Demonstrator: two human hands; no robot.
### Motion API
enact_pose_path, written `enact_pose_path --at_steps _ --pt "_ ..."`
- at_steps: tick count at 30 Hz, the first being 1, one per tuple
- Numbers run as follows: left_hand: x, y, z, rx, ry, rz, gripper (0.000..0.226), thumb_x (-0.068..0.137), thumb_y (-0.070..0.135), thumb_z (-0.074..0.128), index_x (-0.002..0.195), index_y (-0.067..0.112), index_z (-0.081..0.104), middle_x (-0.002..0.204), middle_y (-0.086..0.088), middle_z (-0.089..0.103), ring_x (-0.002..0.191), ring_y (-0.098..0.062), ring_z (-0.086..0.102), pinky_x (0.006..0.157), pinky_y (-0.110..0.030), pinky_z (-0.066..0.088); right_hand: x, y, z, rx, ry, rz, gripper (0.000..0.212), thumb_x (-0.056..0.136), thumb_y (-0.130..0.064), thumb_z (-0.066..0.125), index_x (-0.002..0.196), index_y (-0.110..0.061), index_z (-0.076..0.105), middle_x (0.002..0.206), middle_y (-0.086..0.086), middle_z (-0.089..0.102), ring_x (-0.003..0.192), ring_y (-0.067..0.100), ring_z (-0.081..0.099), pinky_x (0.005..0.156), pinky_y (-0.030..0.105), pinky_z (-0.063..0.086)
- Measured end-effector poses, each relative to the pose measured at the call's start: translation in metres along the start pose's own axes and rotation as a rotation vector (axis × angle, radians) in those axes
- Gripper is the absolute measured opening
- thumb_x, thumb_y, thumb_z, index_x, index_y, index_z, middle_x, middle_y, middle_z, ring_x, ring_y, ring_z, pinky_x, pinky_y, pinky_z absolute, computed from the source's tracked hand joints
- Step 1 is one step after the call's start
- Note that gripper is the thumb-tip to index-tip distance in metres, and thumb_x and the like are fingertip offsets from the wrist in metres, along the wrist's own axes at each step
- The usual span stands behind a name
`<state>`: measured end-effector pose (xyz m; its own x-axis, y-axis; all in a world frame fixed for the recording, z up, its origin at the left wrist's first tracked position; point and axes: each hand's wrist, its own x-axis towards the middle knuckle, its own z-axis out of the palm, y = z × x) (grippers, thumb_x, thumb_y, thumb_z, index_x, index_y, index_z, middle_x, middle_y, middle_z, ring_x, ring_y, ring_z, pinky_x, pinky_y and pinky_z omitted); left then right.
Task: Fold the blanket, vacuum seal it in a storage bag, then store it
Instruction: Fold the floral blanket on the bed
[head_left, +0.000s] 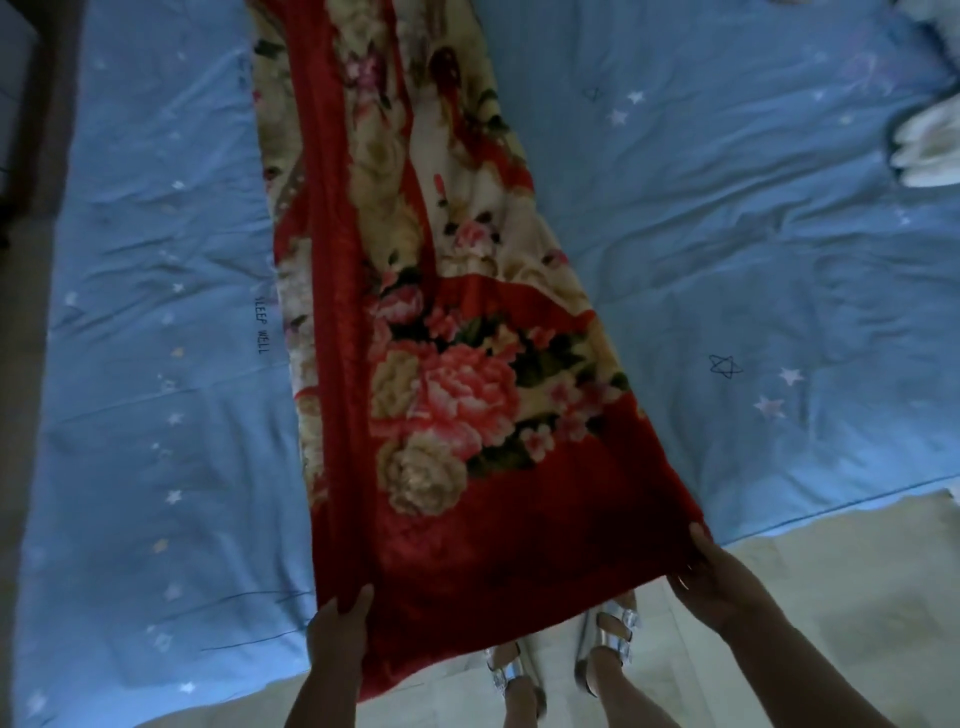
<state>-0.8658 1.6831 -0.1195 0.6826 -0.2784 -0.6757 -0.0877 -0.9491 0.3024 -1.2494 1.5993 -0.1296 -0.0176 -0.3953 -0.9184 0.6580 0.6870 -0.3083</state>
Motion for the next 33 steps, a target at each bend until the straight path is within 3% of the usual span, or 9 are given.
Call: enact_pose_path --at_steps 3,6,8,12,17,21,24,29,33 --pt "0.005 -0.001 0.003 -0.024 -0.014 0.052 0.048 0.088 0.03 0.071 0.119 -0.006 0.062 0.119 -0.024 0.064 0.115 -0.038 0.057 0.1 -0.041 0.04 0.004 -0.012 -0.006 0.072 -0.082 -0.066 0.064 0.042 -0.031 0.097 0.1 -0.013 0.076 0.112 0.011 0.069 0.098 0.023 0.069 0.076 0.04 0.058" --pt "0.009 -0.003 0.001 -0.079 -0.025 0.161 0.052 0.085 0.039 0.073 0.12 0.001 0.063 0.114 -0.019 0.067 0.111 -0.035 0.06 0.103 -0.046 0.043 0.012 -0.012 -0.038 0.063 -0.158 -0.293 0.059 0.102 -0.041 0.032 0.149 -0.009 0.017 0.154 0.017 0.014 0.143 0.024 0.02 0.118 0.042 0.019" --pt "0.007 -0.003 -0.005 -0.157 -0.013 0.208 0.031 0.089 0.031 0.07 0.107 0.007 0.065 0.101 -0.014 0.069 0.098 -0.032 0.062 0.094 -0.043 0.048 0.007 -0.01 -0.047 0.043 0.021 -0.211 0.065 0.086 -0.048 0.06 0.141 -0.018 0.044 0.149 0.01 0.039 0.123 0.02 0.054 0.097 0.034 0.05" --pt "0.011 -0.03 -0.009 -0.115 0.034 0.14 0.036 0.088 0.045 0.066 0.087 0.009 0.069 0.085 -0.014 0.068 0.088 -0.033 0.062 0.083 -0.04 0.047 0.019 0.011 -0.045 -0.203 0.246 -0.023 0.034 0.091 -0.029 0.059 0.123 -0.021 0.057 0.129 0.005 0.058 0.089 0.012 0.058 0.086 0.03 0.043" --pt "0.024 -0.02 -0.003 0.05 -0.021 0.119 0.041 0.089 0.044 0.066 0.073 0.007 0.062 0.085 -0.016 0.064 0.101 -0.039 0.06 0.084 -0.041 0.043 0.021 -0.009 -0.006 -0.91 0.691 -0.143 0.075 0.086 -0.044 0.064 0.14 -0.002 0.034 0.136 0.022 0.047 0.123 0.04 0.048 0.098 0.047 0.041" --pt "0.029 -0.011 0.001 -0.073 0.085 0.147 0.047 0.071 0.028 0.087 0.101 0.0 0.065 0.098 -0.015 0.063 0.1 -0.034 0.06 0.087 -0.039 0.043 0.019 -0.025 0.022 -1.228 0.429 -0.424 0.099 0.068 -0.077 0.058 0.144 -0.018 0.031 0.141 0.013 0.046 0.128 0.037 0.044 0.106 0.056 0.034" --pt "0.032 -0.009 0.005 -0.082 -0.071 0.2 0.032 0.076 0.027 0.082 0.083 0.003 0.063 0.074 -0.009 0.062 0.077 -0.028 0.058 0.064 -0.031 0.042 0.028 -0.034 0.039 -1.437 0.286 -0.385 0.089 0.073 -0.068 0.063 0.142 -0.019 0.033 0.135 0.009 0.053 0.122 0.034 0.051 0.105 0.052 0.035" --pt "0.035 -0.025 -0.005 -0.059 -0.014 0.255 0.026 0.085 0.027 0.074 0.103 0.012 0.063 0.092 -0.007 0.066 0.091 -0.027 0.059 0.08 -0.034 0.042 0.007 -0.047 0.05 -1.252 0.173 -0.528 0.038 0.08 -0.041 0.07 0.098 -0.008 0.066 0.087 0.009 0.07 0.084 0.029 0.064 0.082 0.04 0.05" --pt "0.019 -0.041 0.0 -0.157 -0.097 0.205 0.023 0.081 0.015 0.078 0.098 0.019 0.063 0.084 0.002 0.066 0.091 -0.024 0.061 0.083 -0.028 0.039 -0.003 -0.052 0.021 -1.244 0.335 -0.513 0.033 0.081 -0.038 0.071 0.093 -0.007 0.066 0.079 0.012 0.067 0.077 0.031 0.061 0.077 0.042 0.048"
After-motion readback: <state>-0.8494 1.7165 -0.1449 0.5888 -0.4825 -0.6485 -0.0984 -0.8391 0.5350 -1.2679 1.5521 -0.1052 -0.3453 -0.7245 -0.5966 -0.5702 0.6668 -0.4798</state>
